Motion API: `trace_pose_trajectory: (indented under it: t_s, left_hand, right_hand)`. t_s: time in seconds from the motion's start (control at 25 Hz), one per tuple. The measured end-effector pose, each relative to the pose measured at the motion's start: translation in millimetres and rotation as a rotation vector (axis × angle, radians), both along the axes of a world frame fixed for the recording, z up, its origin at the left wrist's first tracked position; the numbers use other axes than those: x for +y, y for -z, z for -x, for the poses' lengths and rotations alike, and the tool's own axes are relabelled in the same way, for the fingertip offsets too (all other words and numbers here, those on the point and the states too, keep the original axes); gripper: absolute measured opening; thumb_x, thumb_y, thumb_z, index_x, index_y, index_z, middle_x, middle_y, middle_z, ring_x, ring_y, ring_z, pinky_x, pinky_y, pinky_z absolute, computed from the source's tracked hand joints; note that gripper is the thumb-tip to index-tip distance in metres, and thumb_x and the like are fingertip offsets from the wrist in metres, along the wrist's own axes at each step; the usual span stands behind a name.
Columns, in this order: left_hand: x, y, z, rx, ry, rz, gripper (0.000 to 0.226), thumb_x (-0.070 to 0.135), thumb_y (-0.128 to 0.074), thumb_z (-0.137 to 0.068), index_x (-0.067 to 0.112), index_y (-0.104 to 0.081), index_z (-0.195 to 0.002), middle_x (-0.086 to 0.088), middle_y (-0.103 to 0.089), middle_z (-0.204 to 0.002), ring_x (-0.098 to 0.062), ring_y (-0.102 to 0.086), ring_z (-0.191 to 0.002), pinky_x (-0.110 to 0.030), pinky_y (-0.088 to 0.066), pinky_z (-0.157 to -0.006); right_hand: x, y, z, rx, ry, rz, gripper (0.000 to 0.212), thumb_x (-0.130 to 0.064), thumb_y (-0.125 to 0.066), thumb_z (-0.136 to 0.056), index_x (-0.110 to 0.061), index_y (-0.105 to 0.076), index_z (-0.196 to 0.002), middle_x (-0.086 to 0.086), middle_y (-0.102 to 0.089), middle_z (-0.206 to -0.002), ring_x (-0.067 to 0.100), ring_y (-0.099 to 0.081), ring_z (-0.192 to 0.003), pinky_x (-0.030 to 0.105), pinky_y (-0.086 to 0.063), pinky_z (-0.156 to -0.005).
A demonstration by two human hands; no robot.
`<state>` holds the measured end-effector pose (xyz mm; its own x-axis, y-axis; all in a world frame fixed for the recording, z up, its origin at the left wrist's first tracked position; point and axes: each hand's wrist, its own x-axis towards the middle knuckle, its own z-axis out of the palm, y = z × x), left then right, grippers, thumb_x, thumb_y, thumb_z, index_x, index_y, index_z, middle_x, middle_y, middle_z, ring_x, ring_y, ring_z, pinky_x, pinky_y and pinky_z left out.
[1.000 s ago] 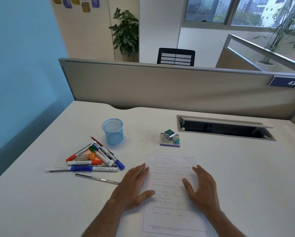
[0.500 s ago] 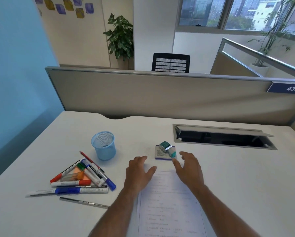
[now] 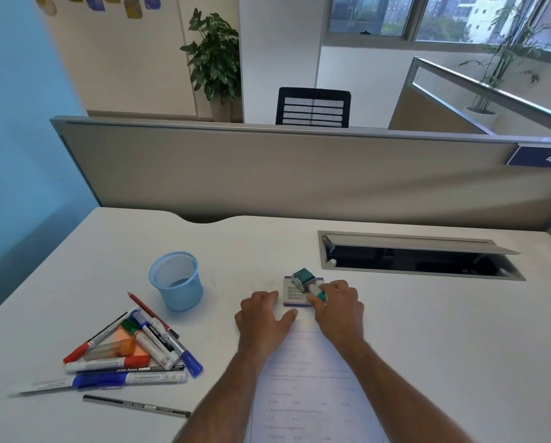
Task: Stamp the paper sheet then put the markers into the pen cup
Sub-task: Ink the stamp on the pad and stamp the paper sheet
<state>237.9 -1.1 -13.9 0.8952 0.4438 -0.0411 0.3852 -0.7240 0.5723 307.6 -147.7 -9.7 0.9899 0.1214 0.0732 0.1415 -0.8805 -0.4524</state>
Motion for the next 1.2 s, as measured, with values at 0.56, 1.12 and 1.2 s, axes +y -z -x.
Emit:
trace_pose_trajectory:
  t_s: [0.56, 1.12, 1.2]
  left_hand:
    - [-16.8, 3.3, 7.8, -0.085, -0.037, 0.066, 0.056, 0.063, -0.057, -0.085, 0.028, -0.061, -0.128, 0.005, -0.052, -0.137, -0.019, -0.039, -0.129, -0.037, -0.03, -0.107]
    - [-27.0, -19.6, -14.3, -0.205, -0.071, 0.295, 0.082, 0.053, -0.077, -0.074, 0.03, -0.038, -0.143, 0.003, -0.045, -0.146, -0.02, -0.037, -0.132, -0.038, -0.036, -0.103]
    - [-21.2, -23.5, -23.5, -0.178, -0.05, 0.269, 0.085, 0.055, -0.075, -0.075, 0.03, -0.034, -0.146, 0.002, -0.04, -0.149, -0.021, -0.033, -0.135, -0.041, -0.035, -0.105]
  right_hand:
    - [-7.0, 8.1, 36.6, 0.043, 0.186, -0.489, 0.028, -0.041, -0.039, -0.1, -0.02, -0.049, -0.114, 0.001, -0.064, -0.12, 0.015, -0.053, -0.102, 0.049, -0.02, -0.118]
    - [10.8, -42.7, 13.5, 0.032, 0.156, -0.68, 0.027, -0.051, -0.039, -0.097, -0.028, -0.047, -0.107, -0.002, -0.067, -0.103, 0.022, -0.064, -0.098, 0.055, -0.047, -0.097]
    - [14.2, -49.0, 1.0, 0.03, 0.163, -0.666, 0.036, -0.054, -0.038, -0.097, -0.022, -0.05, -0.11, -0.001, -0.067, -0.099, 0.02, -0.063, -0.092, 0.052, -0.051, -0.09]
